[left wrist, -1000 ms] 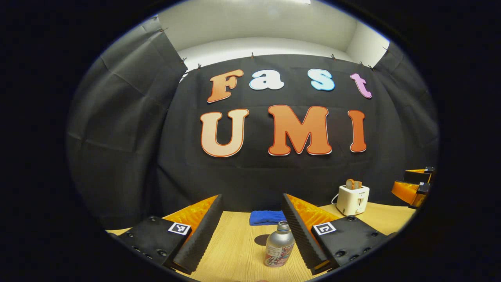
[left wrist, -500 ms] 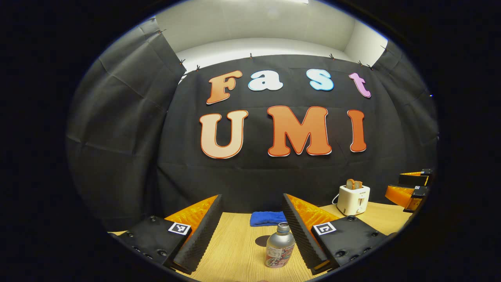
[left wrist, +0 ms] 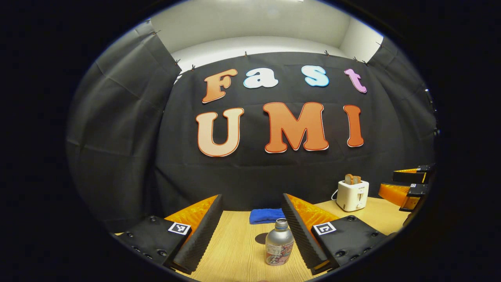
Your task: Open the teacup lid with one hand, grasp the water bottle and pour water into the teacup with the other hand; after pouring, place the water bottle on the coaster and then close the teacup lid.
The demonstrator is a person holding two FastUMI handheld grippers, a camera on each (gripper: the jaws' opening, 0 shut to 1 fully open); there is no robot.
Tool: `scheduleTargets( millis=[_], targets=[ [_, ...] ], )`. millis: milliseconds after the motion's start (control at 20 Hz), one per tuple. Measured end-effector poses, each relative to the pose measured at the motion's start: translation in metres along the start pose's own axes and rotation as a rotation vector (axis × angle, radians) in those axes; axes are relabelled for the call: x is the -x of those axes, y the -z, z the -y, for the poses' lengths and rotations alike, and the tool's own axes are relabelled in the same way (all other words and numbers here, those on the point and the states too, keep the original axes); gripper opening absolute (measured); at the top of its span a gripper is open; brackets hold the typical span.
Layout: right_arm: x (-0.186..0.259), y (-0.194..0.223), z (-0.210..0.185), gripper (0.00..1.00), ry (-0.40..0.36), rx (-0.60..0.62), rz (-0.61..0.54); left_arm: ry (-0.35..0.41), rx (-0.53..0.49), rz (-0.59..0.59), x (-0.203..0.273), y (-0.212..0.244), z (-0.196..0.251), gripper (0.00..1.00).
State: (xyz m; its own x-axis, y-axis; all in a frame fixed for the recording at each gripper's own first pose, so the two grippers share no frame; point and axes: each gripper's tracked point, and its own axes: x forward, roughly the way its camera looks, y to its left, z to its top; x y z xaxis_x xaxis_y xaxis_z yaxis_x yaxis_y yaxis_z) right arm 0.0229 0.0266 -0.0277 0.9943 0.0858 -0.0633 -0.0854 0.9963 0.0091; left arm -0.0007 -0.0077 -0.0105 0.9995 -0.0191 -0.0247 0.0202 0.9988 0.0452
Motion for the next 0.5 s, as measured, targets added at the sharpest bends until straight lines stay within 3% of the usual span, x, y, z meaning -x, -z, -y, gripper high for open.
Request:
scheduleTargets(
  millis=[500],
  targets=[
    [-0.026,0.055,-0.044,0.89,-0.120,-0.031,-0.151,0.001,-0.040,-0.034,0.008,0.020,-0.002,0.98]
  ],
)
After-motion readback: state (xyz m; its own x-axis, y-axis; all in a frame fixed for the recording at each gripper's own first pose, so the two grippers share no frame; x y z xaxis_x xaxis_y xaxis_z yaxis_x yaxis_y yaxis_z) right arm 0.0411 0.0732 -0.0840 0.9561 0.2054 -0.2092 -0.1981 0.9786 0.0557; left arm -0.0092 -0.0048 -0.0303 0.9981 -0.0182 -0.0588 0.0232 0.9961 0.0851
